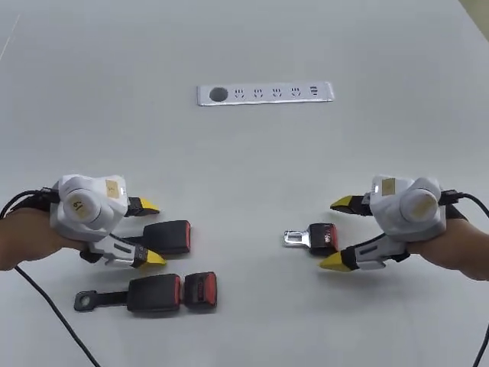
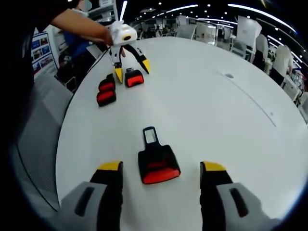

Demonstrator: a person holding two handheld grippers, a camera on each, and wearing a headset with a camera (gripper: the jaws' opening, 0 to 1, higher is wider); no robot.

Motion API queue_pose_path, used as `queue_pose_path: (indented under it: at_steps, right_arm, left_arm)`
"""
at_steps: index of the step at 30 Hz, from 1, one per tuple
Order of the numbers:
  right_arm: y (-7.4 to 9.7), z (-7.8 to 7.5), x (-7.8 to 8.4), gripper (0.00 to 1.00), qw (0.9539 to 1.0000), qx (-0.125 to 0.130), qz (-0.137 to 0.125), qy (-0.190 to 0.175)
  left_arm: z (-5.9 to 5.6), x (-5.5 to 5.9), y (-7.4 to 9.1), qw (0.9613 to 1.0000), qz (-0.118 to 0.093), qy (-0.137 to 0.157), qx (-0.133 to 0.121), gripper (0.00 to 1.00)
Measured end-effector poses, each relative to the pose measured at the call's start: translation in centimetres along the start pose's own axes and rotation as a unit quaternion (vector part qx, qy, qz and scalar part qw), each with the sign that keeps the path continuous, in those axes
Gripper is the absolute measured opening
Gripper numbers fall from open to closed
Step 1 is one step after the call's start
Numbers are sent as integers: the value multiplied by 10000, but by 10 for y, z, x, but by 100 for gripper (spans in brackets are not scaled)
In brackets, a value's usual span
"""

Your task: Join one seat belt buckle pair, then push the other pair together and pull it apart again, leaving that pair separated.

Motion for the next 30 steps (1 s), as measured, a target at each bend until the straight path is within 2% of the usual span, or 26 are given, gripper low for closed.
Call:
queue_pose_path:
  at_steps: [3, 7, 8, 13, 14, 15, 16, 17, 30]
  right_arm:
    - [-2, 0, 0, 60, 10000, -41, 37, 49]
    - [-5, 0, 4, 56, 9998, -126, 132, 90]
    - [-5, 2, 3, 54, 9997, -158, 150, 106]
    - [-10, 0, 6, 49, 9991, -207, 303, 197]
    - [-9, -2, 6, 47, 9987, -175, 335, 347]
    - [-9, -2, 6, 45, 9987, -165, 360, 310]
    - [-9, -4, 6, 41, 9983, -147, 414, 391]
    - [-9, -3, 6, 38, 9976, -194, 473, 466]
    - [-11, 0, 0, 35, 9977, -231, 390, 508]
  left_arm:
    - [-2, -1, 0, 9997, 2, -253, 39, 51]
    - [-4, -3, 1, 9992, -39, -377, 105, 44]
    - [-5, -4, 1, 9987, -37, -492, 114, 42]
    - [-7, -5, 0, 9981, -67, -580, 189, 39]
    - [-8, -5, 1, 9980, -60, -582, 220, 38]
    - [-11, -6, 1, 9978, -59, -577, 312, 34]
    - [-8, -8, 0, 9975, -103, -666, 210, 35]
    - [-11, -8, 2, 9974, -83, -666, 279, 34]
    - [-12, -6, 3, 9948, -51, -919, 431, 34]
Point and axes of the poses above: the centre of the closed fingertips' face, and the gripper's own axes: y roughly backward along the fingers, z roughly to its left, x roughly out of its underside, the point moved 3 cm from there along y, roughly backward along the fingers, and after that the axes turned 13 degrees about -x, right-handed, at the moved point
